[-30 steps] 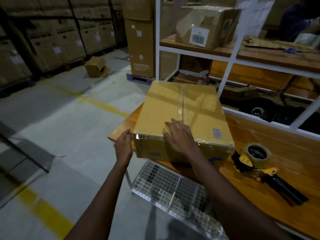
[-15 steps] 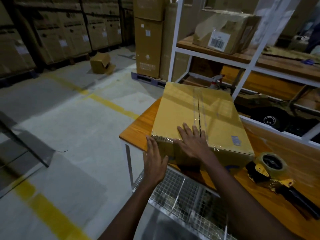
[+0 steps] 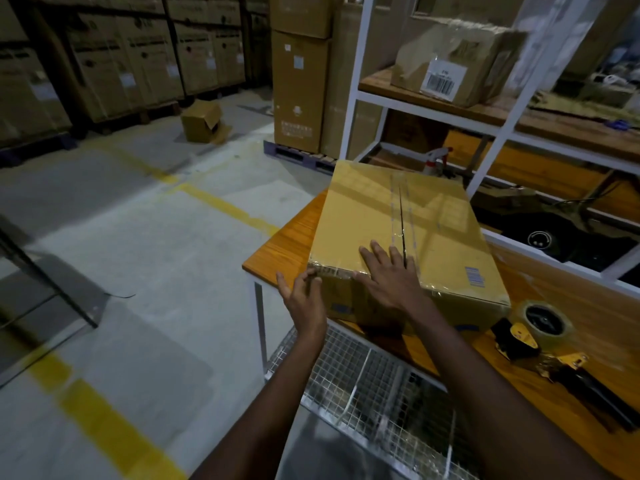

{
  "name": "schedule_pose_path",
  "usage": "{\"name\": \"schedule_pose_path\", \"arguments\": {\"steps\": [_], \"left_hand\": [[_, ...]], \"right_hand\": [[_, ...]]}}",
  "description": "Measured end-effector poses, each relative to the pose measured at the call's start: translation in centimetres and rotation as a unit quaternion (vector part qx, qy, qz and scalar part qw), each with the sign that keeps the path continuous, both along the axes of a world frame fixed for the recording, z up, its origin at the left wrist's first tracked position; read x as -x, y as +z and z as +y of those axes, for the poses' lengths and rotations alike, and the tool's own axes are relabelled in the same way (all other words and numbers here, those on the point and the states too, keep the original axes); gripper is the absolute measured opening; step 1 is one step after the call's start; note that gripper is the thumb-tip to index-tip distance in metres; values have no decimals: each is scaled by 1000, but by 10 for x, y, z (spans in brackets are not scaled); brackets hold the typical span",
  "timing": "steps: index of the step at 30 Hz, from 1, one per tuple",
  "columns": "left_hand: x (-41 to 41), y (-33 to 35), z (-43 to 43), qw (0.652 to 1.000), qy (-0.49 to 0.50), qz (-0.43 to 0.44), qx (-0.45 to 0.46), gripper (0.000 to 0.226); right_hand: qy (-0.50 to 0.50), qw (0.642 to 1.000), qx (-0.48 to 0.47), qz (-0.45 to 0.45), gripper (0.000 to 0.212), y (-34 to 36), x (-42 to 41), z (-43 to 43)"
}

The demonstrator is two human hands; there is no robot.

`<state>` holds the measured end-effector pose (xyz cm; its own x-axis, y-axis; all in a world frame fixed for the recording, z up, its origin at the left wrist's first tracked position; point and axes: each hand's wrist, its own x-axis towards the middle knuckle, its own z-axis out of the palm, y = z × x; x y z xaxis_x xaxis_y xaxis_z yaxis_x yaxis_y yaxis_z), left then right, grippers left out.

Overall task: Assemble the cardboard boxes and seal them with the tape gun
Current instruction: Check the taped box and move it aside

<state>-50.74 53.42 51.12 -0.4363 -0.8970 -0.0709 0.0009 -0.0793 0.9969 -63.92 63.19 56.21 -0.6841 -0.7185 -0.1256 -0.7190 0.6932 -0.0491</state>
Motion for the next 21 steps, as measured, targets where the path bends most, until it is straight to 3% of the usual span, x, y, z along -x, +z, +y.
{"name": "schedule_pose_path", "arguments": {"steps": [4,9,14,17,21], "left_hand": [[2,21,-7,997,26,-42,-53,10],[1,39,-7,993,26,-110,-38,19],[9,45,-7,991,30,-117,-63,28],[12,44,-7,991,40,-105,-79,19],[9,33,-13,990,34,-133,-6,11]], "right_hand": [[-1,1000,-6,5,77,-2,1,-1],[0,1000,-1,10,72,-2,1,-1],[-3,1000,6,8,72,-1,-1,0],[-1,1000,13,13,71,0,-3,0],[6,1000,8,28,72,-1,-3,2]]}}
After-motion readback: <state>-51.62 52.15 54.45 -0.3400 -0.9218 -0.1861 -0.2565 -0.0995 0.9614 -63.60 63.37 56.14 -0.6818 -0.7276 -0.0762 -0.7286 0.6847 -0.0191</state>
